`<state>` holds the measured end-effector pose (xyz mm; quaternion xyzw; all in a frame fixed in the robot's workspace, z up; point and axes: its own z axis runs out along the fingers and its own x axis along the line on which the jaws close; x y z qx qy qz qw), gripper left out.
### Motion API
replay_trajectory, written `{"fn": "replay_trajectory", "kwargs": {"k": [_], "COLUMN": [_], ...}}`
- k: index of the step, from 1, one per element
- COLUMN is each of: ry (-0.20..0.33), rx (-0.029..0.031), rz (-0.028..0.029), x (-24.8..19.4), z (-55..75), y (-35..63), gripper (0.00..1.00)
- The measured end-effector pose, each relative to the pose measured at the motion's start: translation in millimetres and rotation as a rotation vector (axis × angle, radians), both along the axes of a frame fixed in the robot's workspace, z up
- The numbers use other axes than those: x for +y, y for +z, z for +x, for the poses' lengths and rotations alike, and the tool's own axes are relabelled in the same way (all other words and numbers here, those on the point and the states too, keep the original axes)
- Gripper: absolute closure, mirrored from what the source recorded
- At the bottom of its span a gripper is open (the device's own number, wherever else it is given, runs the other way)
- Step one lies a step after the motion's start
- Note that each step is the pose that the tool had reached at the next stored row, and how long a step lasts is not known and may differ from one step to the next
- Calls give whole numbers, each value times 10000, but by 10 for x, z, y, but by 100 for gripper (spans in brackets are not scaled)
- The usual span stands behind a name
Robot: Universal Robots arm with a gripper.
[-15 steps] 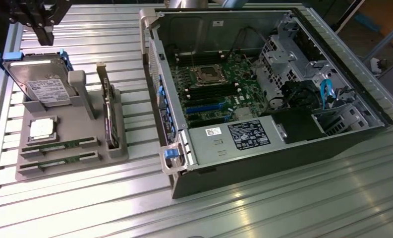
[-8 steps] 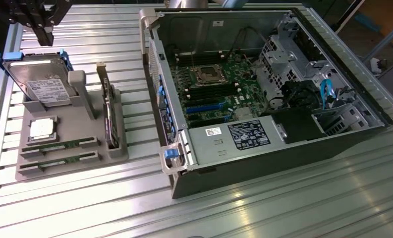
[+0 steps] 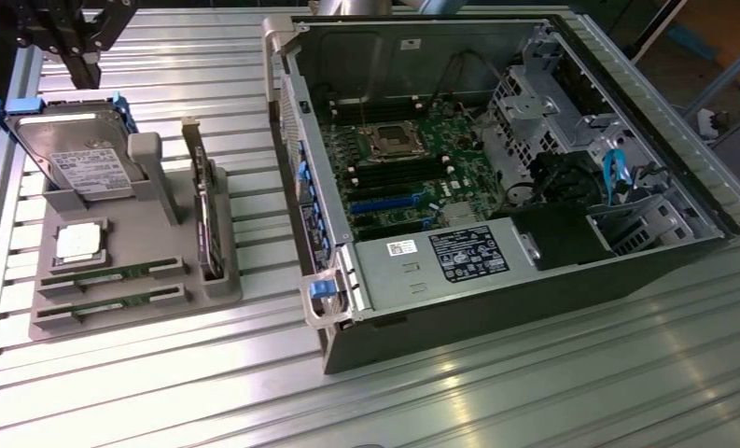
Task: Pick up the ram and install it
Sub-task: 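Reach for the ram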
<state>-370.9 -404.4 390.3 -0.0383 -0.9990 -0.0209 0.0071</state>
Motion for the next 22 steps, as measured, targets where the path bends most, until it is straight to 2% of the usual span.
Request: {"fn": "replay_trajectory", "kwargs": {"k": [5,6,11,22], "ry": [0,1,0,1], "rx": [0,-1,0,-1], "rz": [1,1,0,1], "x": [-67,-99,-153,-330], "z": [0,0,-1,-6], "y": [0,-1,0,-1], "gripper": [89,89,89,89]}}
